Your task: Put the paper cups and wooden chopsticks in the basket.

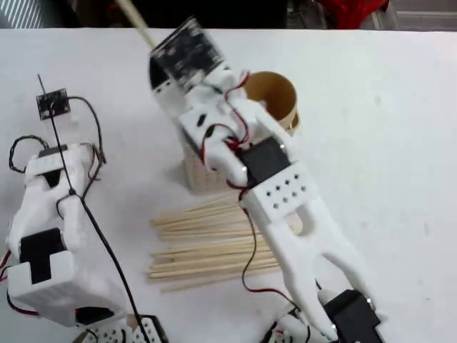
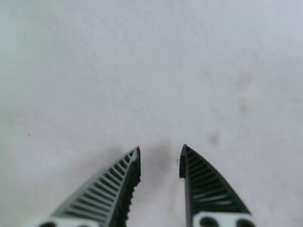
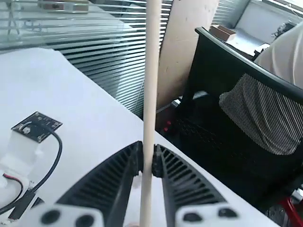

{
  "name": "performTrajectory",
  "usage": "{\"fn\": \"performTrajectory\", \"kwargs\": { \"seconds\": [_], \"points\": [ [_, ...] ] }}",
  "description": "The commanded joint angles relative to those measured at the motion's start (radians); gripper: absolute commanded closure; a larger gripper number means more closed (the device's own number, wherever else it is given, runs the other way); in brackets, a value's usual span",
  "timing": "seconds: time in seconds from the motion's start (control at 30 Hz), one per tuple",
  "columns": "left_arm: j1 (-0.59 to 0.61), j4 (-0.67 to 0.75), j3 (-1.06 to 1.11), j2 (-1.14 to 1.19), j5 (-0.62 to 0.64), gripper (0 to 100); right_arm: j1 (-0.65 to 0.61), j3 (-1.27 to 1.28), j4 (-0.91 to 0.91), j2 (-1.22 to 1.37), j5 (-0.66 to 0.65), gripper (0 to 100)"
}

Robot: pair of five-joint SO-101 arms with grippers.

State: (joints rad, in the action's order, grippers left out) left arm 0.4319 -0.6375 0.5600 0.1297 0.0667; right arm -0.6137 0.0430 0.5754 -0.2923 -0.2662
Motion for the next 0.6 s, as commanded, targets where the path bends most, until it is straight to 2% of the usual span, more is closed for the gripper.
{"fn": "performTrajectory", "kwargs": {
  "seconds": [0.0,0.13,0.37,0.57],
  "points": [
    [-0.015,0.002,-0.046,-0.002,-0.012,85,0.058,-0.057,-0.018,-0.012,0.08,93.5],
    [-0.015,0.002,-0.046,-0.002,-0.012,85,0.056,-0.06,0.068,-0.012,0.104,82.0],
    [-0.015,0.002,-0.046,-0.002,-0.012,85,0.068,-0.061,0.186,-0.036,0.104,86.8],
    [-0.013,0.002,-0.046,-0.002,-0.012,85,0.094,-0.057,0.558,-0.231,0.098,86.6]
  ]
}}
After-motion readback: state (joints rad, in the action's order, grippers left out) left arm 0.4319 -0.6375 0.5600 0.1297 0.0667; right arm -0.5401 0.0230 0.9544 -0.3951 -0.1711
